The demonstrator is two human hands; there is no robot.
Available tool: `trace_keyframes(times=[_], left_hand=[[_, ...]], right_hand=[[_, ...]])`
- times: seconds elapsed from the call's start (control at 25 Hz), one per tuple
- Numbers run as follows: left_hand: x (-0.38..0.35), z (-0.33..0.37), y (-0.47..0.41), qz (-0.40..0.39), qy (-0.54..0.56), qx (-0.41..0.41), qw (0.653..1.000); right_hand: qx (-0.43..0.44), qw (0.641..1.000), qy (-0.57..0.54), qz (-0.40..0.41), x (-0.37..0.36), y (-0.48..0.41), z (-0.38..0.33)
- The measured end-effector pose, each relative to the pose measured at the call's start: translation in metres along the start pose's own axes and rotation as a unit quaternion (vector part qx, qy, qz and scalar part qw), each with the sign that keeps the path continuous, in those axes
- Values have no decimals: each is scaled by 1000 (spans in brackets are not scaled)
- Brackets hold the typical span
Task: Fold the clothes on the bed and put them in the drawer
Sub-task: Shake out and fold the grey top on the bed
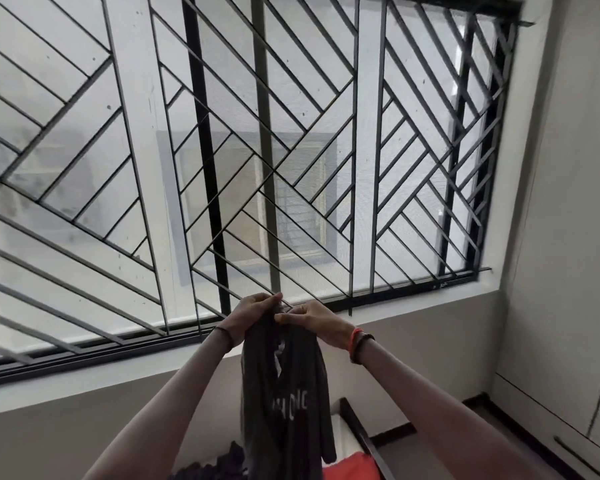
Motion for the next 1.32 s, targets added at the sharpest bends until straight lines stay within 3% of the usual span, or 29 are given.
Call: trace_keyframes(times=[0.2,0.36,0.44,0.56,0.92,1.16,1.32], left_hand=[[2,5,2,16,12,0,1000],[3,11,5,-2,-51,-32,998],[-4,19,8,-52,-140,-89,985],[-10,28,12,-94,-323,-175,925],[13,43,14,48,-474,-231,848],[45,49,19,124,-455,-235,850],[64,55,23,167,-456,-227,844]], right_hand=[[-4,997,-70,44,11,-4,-3],[-2,988,-133,73,22,-1,-13],[-6,990,-121,71,26,2,-19],[-22,994,-86,67,31,5,-21],[-44,991,-115,57,51,15,-17],[-48,992,26,113,92,20,4],[-26,984,-12,173,115,26,14]])
Point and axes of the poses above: each hand's wrist, its own y-axis away from the middle knuckle, its own x-axis out of the back of the hand, z = x × y, the point moved 8 cm from there along -y, towards the middle knuckle, and after that the axes turned 14 degrees about y, right-handed, at the moved point
